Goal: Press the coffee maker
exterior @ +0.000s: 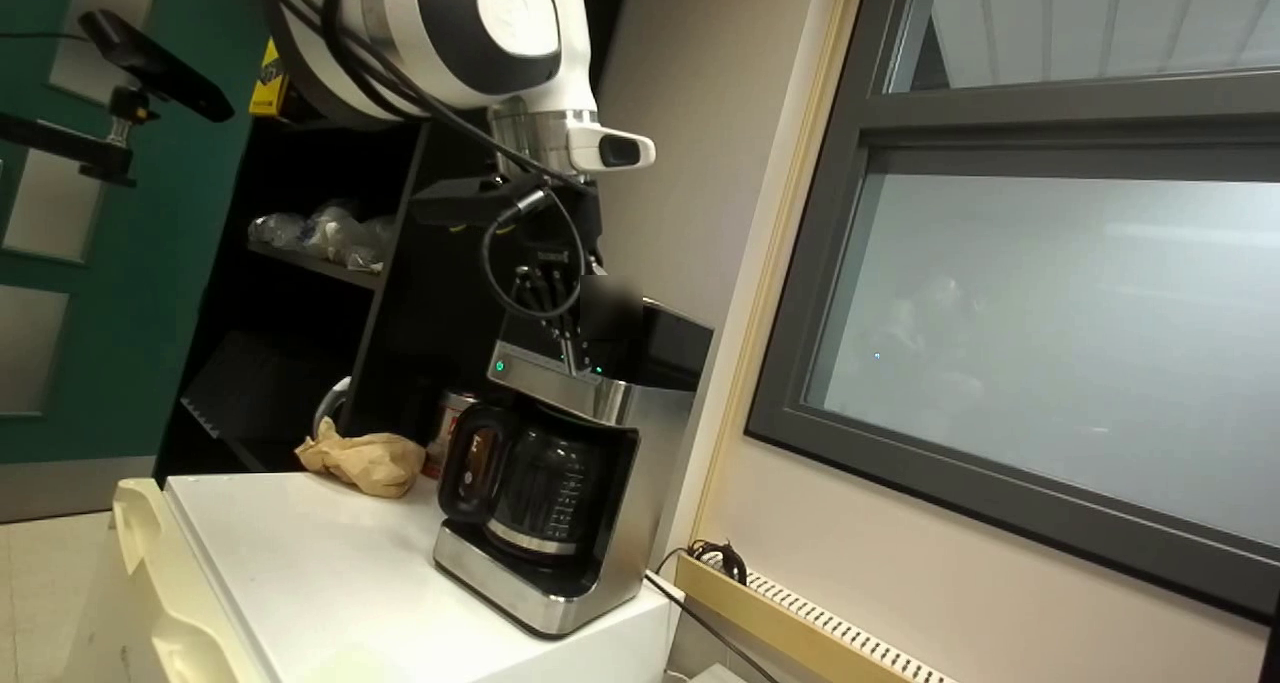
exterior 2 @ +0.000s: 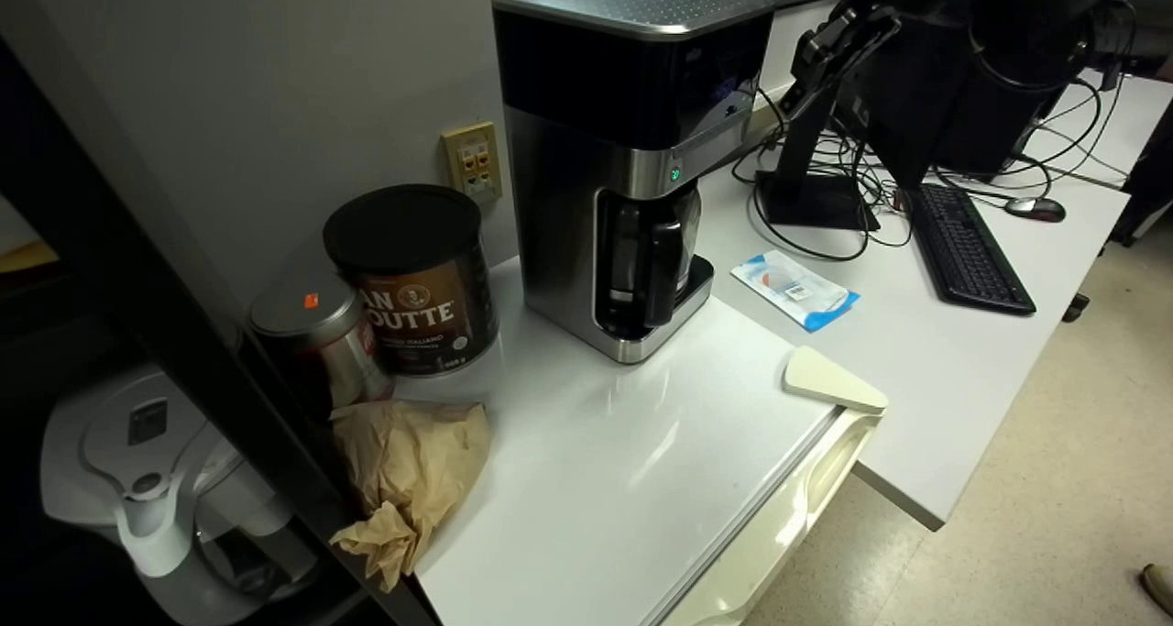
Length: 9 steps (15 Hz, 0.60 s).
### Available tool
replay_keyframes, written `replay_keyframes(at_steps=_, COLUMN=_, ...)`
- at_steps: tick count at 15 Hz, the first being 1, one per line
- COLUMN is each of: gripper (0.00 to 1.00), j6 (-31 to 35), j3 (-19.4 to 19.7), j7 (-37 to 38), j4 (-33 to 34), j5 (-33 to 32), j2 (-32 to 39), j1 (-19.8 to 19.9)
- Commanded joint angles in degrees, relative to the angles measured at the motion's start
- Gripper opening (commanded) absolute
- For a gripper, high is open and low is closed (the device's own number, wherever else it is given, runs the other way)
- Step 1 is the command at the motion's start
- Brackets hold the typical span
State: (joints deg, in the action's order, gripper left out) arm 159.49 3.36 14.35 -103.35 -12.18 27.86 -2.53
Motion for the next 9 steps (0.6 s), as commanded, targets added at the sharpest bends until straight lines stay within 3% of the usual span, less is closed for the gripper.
replay_keyframes(at_steps=1, gripper=0.00, j6=-1.0, j3=1.5, j7=-0.5, j4=5.8, j5=1.7, j2=4.2, j1=-1.7)
replay_keyframes(at_steps=9, gripper=0.00, j6=-3.9, j3=2.7, j7=0.0, j4=12.6, j5=2.4, j2=9.0, j1=-3.0)
